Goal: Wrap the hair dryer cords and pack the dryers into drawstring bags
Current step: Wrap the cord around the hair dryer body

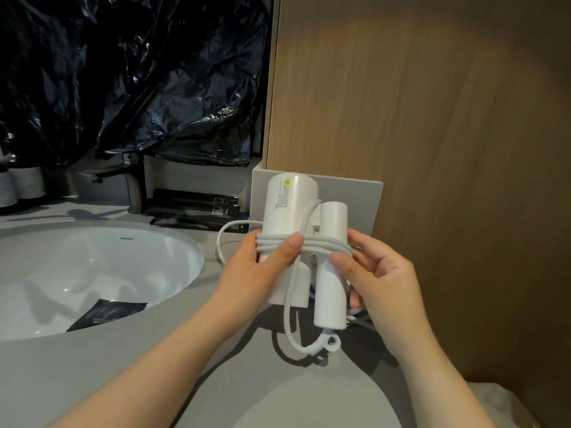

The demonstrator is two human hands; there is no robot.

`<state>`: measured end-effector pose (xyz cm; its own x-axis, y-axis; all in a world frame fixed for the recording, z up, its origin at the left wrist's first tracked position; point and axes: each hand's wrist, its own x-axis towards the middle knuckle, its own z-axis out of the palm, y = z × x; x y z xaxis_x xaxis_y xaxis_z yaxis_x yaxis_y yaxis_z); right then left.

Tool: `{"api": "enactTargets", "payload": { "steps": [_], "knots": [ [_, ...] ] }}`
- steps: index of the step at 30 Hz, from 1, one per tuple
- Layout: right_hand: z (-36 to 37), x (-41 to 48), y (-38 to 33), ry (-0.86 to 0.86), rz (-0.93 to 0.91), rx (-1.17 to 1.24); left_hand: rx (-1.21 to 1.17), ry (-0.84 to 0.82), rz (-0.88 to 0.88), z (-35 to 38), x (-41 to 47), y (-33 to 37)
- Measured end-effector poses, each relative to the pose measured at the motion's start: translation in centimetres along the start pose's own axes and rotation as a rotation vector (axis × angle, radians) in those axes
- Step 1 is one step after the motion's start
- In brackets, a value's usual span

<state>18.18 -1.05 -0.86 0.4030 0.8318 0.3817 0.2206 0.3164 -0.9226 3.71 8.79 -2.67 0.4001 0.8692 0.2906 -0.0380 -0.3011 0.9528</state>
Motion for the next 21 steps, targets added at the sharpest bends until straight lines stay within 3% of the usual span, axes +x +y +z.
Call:
{"api": "enactTargets", "payload": {
  "steps": [11, 21],
  "knots": [
    [-0.71, 0.10, -0.37, -0.198, 0.109, 0.086, -0.161, 0.054, -0.053, -0.50, 0.58, 0.30],
    [-0.03, -0.12, -0.05, -0.040, -0.018, 0.039, 0.032, 0.043, 0.052, -0.32, 0.12, 0.97]
  ]
}}
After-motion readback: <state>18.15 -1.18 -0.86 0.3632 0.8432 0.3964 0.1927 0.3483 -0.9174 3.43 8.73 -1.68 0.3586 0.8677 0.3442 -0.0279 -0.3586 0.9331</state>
